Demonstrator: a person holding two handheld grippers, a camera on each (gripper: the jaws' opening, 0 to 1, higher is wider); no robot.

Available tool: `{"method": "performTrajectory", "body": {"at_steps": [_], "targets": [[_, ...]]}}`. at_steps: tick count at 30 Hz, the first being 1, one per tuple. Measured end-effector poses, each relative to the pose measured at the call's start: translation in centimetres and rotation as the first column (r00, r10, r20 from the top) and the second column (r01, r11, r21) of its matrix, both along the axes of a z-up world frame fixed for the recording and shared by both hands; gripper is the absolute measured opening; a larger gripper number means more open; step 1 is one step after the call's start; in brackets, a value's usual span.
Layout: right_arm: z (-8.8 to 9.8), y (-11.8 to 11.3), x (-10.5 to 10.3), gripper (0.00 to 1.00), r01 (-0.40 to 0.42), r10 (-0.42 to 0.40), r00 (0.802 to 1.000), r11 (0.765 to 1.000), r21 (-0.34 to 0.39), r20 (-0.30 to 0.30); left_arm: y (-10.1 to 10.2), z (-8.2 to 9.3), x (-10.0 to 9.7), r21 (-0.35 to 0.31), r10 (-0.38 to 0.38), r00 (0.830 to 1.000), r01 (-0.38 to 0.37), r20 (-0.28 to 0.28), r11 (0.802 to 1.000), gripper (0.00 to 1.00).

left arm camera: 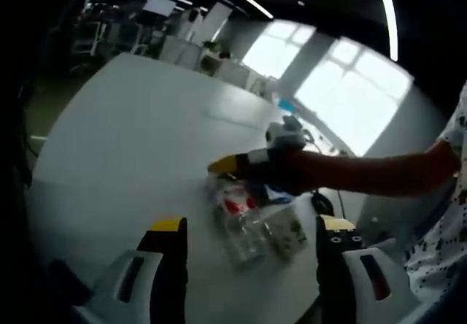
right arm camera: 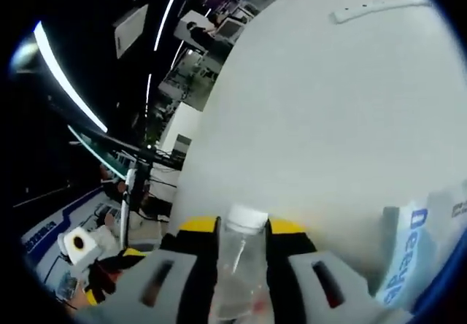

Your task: Arrange the tabletop items into an orderly group along one side of the table until the central work area is clear of visible clutter.

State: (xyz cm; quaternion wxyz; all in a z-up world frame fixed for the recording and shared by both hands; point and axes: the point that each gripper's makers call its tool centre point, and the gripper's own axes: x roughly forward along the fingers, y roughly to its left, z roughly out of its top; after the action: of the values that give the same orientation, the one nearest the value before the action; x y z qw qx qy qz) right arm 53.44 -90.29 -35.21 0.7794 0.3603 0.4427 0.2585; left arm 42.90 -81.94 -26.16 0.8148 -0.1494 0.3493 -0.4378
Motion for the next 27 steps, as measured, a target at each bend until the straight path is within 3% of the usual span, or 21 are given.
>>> {"method": "performTrajectory", "body": {"at_steps": [18, 27], "targets": [[1.4, 0.7, 0.0, 0.19, -0.001, 0.001, 0.998, 1.0, -0.006, 0.068, -0.7, 0.0, 0.2, -0.017, -0.026, 1.0, 0.027, 0.006, 1.0, 0.67], [3.4, 1.4, -0.2, 0.19, -0.06, 0.062, 0.983, 0.998, -0.019, 0.174, -1.3, -0.1, 0.8, -0.039, -0.054, 0.998, 0.055, 0.011, 0.998, 0.67]]}}
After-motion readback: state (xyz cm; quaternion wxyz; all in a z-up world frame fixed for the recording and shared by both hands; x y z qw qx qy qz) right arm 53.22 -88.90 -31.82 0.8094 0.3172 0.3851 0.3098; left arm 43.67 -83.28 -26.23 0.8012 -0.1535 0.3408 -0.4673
